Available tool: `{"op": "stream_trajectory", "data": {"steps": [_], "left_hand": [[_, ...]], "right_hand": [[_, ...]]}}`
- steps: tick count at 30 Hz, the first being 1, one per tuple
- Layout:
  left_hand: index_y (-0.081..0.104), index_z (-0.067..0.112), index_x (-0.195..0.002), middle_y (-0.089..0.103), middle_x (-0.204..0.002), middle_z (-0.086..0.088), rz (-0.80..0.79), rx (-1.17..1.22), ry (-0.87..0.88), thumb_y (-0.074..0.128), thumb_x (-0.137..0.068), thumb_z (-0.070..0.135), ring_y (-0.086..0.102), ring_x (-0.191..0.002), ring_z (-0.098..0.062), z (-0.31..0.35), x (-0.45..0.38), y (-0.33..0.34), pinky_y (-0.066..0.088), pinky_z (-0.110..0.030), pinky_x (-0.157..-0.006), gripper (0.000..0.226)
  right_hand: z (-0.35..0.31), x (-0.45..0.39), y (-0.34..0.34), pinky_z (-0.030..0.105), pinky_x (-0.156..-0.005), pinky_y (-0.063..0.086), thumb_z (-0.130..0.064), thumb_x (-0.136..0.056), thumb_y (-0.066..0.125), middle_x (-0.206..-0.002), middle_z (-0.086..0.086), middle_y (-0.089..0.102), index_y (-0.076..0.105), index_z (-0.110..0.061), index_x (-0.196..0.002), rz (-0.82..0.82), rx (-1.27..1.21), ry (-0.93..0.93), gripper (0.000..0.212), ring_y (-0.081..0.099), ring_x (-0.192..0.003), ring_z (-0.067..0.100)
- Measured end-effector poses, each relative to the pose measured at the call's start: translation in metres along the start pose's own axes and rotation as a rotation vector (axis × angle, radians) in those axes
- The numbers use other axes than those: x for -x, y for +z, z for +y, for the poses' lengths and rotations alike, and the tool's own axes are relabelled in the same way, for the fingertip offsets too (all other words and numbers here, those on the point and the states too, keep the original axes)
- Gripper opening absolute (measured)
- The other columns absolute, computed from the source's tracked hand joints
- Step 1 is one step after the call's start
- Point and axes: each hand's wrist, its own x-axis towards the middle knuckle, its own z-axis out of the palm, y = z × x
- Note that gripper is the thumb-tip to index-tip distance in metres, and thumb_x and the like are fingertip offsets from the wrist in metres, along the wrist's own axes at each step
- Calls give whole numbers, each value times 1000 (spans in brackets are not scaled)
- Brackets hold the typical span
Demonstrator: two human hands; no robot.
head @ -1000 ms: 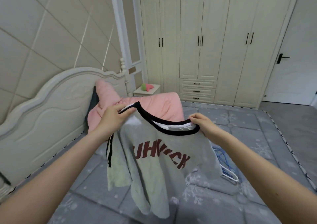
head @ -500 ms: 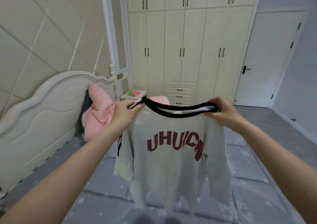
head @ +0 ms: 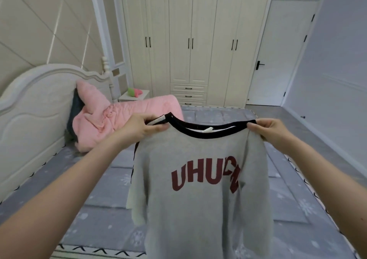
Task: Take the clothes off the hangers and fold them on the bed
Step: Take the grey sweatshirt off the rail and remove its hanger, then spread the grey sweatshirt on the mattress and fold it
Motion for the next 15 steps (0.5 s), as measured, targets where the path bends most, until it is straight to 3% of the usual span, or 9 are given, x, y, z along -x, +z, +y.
{"op": "stream_trajectory", "data": {"steps": [2,4,6,8,11,13,15], "left_hand": [[68,24,-72,57,-65,6,-108,-71,-46,75,-79,26,51,-58,-2,-11,-14,7,35,-9,-48,10],[63,20,-65,47,-59,7,-202,-159,-117,76,-77,31,43,-53,-5,-30,-36,19,29,-12,-45,20],[66,9,-74,45,-60,4,-281,-193,-195,78,-74,34,41,-56,-8,-55,-56,33,29,-17,-49,28],[70,8,-79,46,-57,8,-320,-219,-264,80,-72,34,41,-52,-6,-88,-83,54,29,-17,-48,29],[68,13,-74,47,-57,7,-377,-235,-362,79,-74,31,42,-51,-6,-157,-136,102,29,-15,-46,21],[60,16,-65,45,-56,6,-397,-245,-402,77,-77,29,40,-51,-9,-205,-168,133,28,-16,-45,24],[55,19,-62,44,-55,6,-391,-259,-440,74,-80,28,39,-51,-9,-256,-203,165,26,-17,-45,28]], "right_hand": [[15,-9,-4,27,-72,59,-19,-89,61,-86,3,73,72,-12,-96,-37,73,69,15,68,-74,15],[38,-28,-5,33,-77,55,-23,-91,59,-86,4,72,73,-13,-94,-84,176,138,17,67,-76,19],[63,-48,-1,32,-70,50,-25,-93,57,-79,2,70,72,-15,-88,-132,263,198,19,62,-71,18],[99,-78,7,27,-60,40,-24,-95,54,-70,1,59,68,-13,-78,-175,364,233,24,51,-64,16],[177,-139,26,27,-54,29,-21,-96,52,-67,4,47,58,-7,-71,-235,494,290,29,40,-62,16],[230,-175,39,27,-54,29,-19,-96,53,-71,8,50,61,1,-79,-231,541,317,27,43,-67,19],[285,-213,54,25,-54,29,-17,-95,53,-65,5,49,59,-3,-70,-219,597,312,29,45,-70,20]]}}
